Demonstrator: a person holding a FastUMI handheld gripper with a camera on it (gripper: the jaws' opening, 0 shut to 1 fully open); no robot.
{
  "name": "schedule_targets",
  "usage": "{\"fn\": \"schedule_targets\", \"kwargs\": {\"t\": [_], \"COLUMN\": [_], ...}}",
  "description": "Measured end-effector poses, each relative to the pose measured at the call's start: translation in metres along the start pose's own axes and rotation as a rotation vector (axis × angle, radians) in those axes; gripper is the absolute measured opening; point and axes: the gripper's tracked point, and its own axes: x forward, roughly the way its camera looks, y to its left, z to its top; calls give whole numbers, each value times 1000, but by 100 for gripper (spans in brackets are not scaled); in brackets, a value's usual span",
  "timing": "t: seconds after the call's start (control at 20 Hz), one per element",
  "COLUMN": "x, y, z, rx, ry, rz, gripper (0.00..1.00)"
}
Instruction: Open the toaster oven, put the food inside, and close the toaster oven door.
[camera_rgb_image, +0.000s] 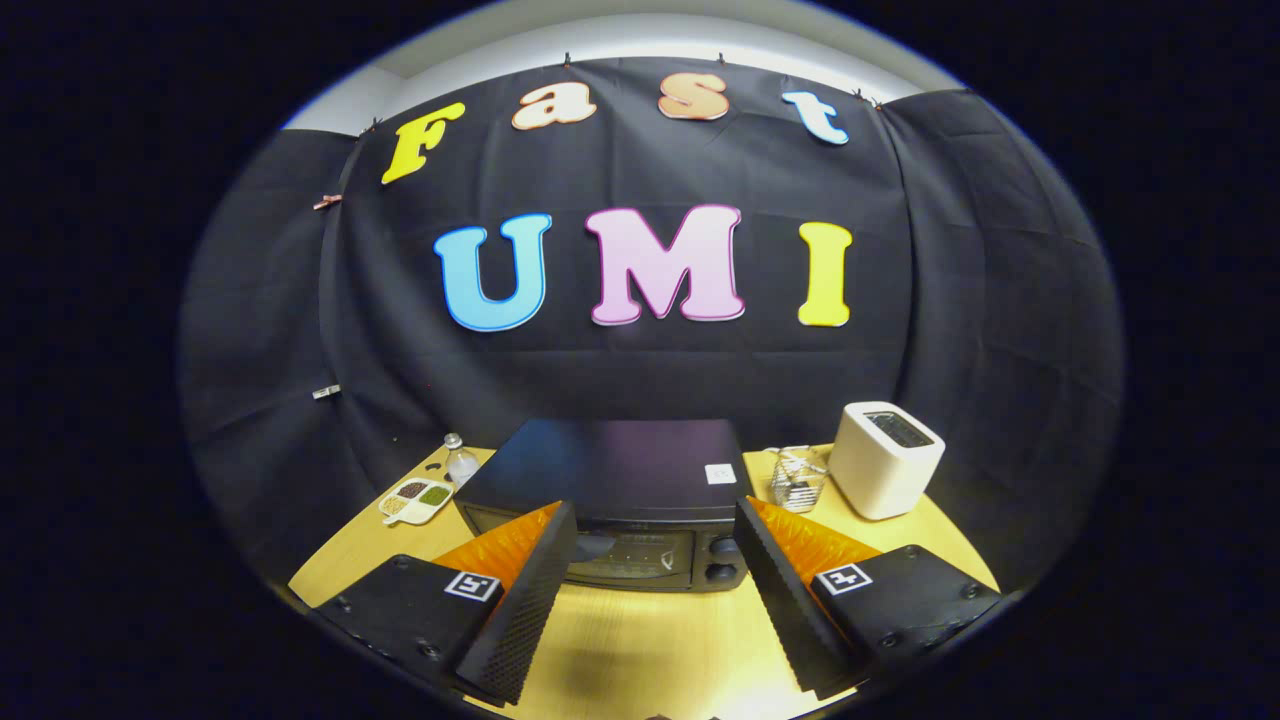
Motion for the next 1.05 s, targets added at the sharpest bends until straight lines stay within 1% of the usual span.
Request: {"fn": "schedule_targets", "kwargs": {"t": [0.2, 0.35, 0.5, 0.6, 0.7, 0.95, 1.05], "x": [-31, -48, -59, -60, -57, -52, -49], "y": [-31, -52, -64, -64, -64, -40, -33], "z": [25, 33, 35, 38, 41, 43, 47], "rx": [-43, -23, -1, 8, -16, -28, -37], "ry": [-80, -91, -99, -104, -112, -110, -120], "rz": [-46, -71, -79, -62, -44, 52, 75], "gripper": [98, 98, 98, 98, 98, 98, 98]}}
